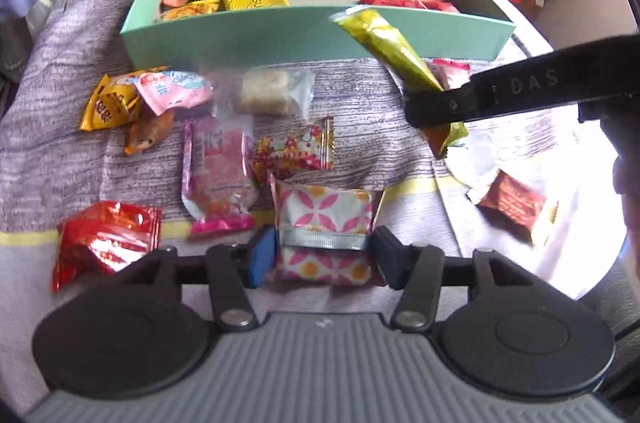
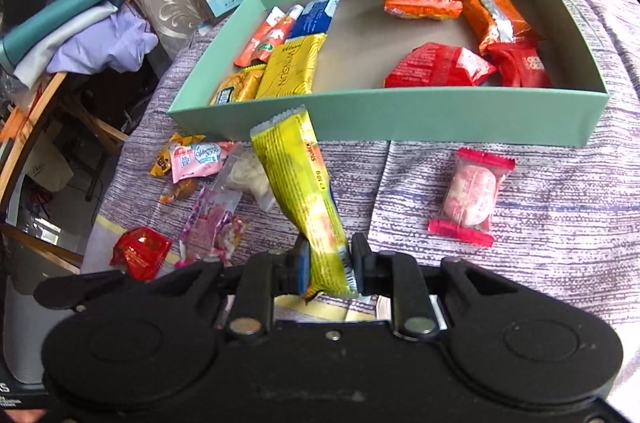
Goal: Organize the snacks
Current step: 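Grasp the pink floral packet with left gripper while right grasps yellow-green stick bag, then lower both held packets into the green tray and open both grippers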
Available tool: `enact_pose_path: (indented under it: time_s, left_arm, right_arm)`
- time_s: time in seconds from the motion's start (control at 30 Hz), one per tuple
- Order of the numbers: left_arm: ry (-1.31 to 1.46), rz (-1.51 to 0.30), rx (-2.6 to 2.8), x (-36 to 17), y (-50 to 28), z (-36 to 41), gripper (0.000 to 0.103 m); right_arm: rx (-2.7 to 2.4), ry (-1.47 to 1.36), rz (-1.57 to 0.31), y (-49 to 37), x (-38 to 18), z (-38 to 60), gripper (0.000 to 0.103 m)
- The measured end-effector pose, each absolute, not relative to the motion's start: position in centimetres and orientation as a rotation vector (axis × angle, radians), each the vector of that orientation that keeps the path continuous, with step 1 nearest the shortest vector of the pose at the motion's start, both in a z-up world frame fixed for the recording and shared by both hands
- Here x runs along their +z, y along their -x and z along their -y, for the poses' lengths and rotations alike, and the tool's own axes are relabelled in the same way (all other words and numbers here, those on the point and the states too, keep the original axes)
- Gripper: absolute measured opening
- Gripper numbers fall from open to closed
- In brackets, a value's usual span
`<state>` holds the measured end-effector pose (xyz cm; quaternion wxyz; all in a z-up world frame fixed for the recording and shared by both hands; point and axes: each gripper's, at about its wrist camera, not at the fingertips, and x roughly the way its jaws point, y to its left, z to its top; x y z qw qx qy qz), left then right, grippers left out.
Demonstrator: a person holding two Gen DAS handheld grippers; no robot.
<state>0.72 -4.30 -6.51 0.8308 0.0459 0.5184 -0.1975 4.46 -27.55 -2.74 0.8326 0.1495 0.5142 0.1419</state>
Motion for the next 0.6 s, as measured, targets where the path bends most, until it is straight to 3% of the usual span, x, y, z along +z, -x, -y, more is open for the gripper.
enact_pose_path:
  time_s: [0.33, 0.6]
  left_arm:
    - [-0.027, -1.04, -0.399, -2.7, -0.6, 2.2, 0.053]
    - [-0.025, -0.915, -0.371, 1.4, -7.0, 3.8, 0.053]
  right_arm:
    - [0.291, -0.354, -1.04, -4.3, -1.0, 29.3, 0.021]
    - [0.2, -0.401, -0.955, -7.3, 1.5, 33.1, 0.021]
